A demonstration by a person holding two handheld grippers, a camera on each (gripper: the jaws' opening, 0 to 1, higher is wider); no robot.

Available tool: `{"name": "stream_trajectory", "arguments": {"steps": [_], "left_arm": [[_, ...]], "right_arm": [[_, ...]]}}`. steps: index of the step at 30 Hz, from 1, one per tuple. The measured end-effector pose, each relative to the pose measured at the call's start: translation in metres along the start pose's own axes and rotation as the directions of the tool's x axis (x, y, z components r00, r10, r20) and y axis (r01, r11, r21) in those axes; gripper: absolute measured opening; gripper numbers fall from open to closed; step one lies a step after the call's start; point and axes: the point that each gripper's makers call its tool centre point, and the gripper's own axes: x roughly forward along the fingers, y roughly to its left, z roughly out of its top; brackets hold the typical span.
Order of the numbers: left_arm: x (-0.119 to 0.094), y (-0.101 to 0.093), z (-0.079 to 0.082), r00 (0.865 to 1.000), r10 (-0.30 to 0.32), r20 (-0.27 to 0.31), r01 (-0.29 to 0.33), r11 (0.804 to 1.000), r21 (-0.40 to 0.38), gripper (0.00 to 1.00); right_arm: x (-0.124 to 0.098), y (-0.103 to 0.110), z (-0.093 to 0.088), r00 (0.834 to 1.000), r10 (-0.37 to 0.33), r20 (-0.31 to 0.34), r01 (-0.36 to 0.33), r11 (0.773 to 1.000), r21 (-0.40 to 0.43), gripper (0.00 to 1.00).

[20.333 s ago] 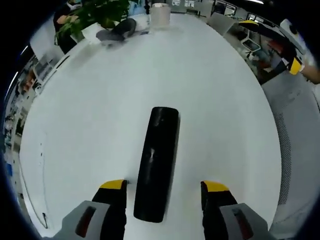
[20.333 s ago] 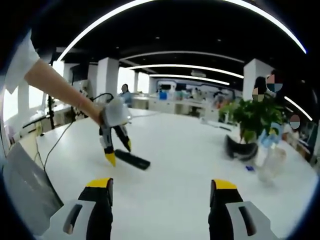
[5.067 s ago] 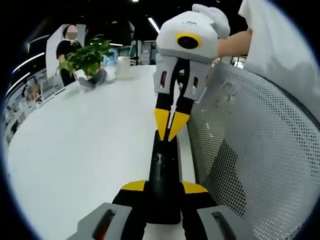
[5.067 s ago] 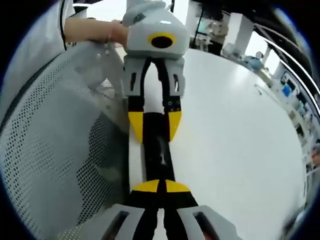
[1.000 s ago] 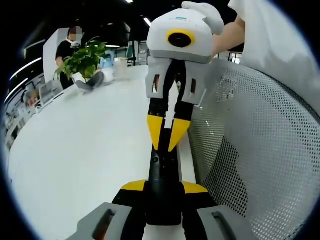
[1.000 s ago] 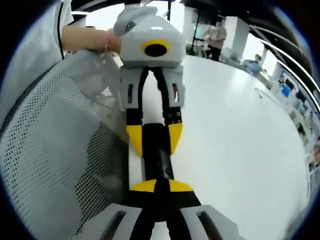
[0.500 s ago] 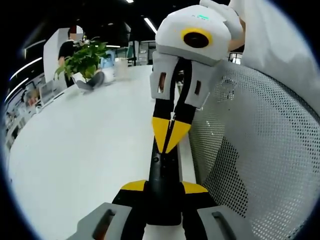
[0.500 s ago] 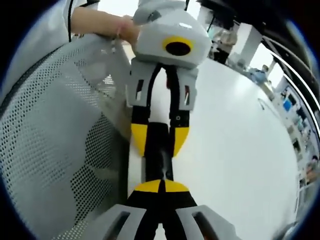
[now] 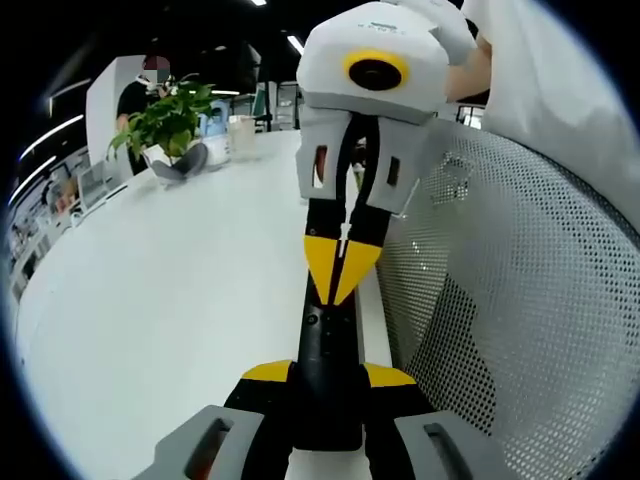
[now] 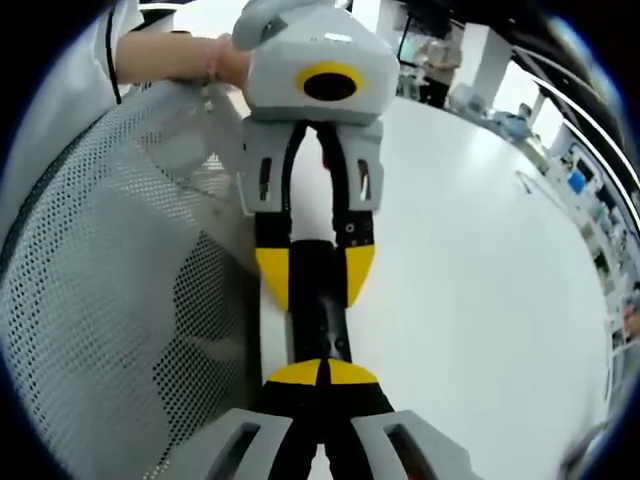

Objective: Press the specified remote control buttons in sequence, fully releasing each button before pressing the next.

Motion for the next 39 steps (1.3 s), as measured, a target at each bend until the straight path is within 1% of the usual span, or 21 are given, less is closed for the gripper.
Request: {"name": "stream_trajectory", "arguments": {"steps": [4,7,10,11,12,16,19,23,26,29,31,32,36,39], "left_arm": [[0.0,0.0,0.0,1.0,-0.002,0.0,0.002,1.0,0.004,0.25],[0.0,0.0,0.0,1.0,0.0,0.001,0.0,1.0,-0.001,0.25],[0.0,0.0,0.0,1.0,-0.005,0.005,0.005,1.0,-0.011,0.25],[-0.001,0.0,0.0,1.0,-0.005,0.006,0.005,1.0,-0.012,0.24],[-0.001,0.0,0.0,1.0,-0.005,0.006,0.005,1.0,-0.011,0.24],[-0.001,0.0,0.0,1.0,-0.005,0.007,0.005,1.0,-0.015,0.24],[-0.001,0.0,0.0,1.0,-0.005,0.008,0.005,1.0,-0.016,0.24],[-0.001,0.0,0.0,1.0,-0.006,0.01,0.006,1.0,-0.018,0.24],[-0.001,0.001,0.0,1.0,-0.005,0.01,0.005,1.0,-0.019,0.24],[-0.001,0.001,0.0,1.0,-0.004,0.01,0.005,1.0,-0.02,0.24],[-0.001,0.001,0.0,1.0,-0.005,0.008,0.005,1.0,-0.019,0.24],[0.0,0.001,0.0,1.0,-0.005,0.006,0.005,1.0,-0.016,0.24],[-0.001,0.0,0.0,1.0,-0.003,0.004,0.003,1.0,-0.011,0.24],[0.0,0.0,0.0,1.0,-0.003,0.003,0.003,1.0,-0.01,0.24]], "right_arm": [[0.0,0.0,0.0,1.0,0.019,-0.01,-0.019,1.0,0.013,0.0],[-0.001,0.0,-0.001,0.999,0.046,0.018,-0.047,0.997,0.063,0.0],[-0.002,0.001,-0.002,0.997,0.059,0.041,-0.061,0.997,0.049,0.0],[-0.003,0.002,-0.001,0.997,0.064,0.043,-0.066,0.997,0.027,0.0],[-0.003,0.002,-0.001,0.997,0.07,0.041,-0.07,0.998,0.005,0.0],[-0.003,0.002,-0.001,0.996,0.079,0.033,-0.079,0.997,0.022,0.0],[-0.004,0.001,-0.005,0.997,0.08,0.02,-0.081,0.996,0.044,0.0],[-0.007,0.002,-0.011,0.997,0.079,0.008,-0.079,0.996,0.049,0.0],[-0.007,0.002,-0.011,0.997,0.076,0.003,-0.076,0.996,0.05,0.0],[-0.006,0.002,-0.01,0.997,0.075,-0.03,-0.073,0.996,0.052,0.0],[-0.005,0.001,-0.01,0.994,0.083,-0.066,-0.078,0.994,0.074,0.0],[-0.005,0.001,-0.01,0.991,0.087,-0.097,-0.078,0.992,0.097,0.0],[-0.003,0.0,-0.009,0.982,0.104,-0.159,-0.089,0.991,0.099,0.0],[-0.003,-0.001,-0.009,0.976,0.129,-0.176,-0.111,0.988,0.109,0.0]]}}
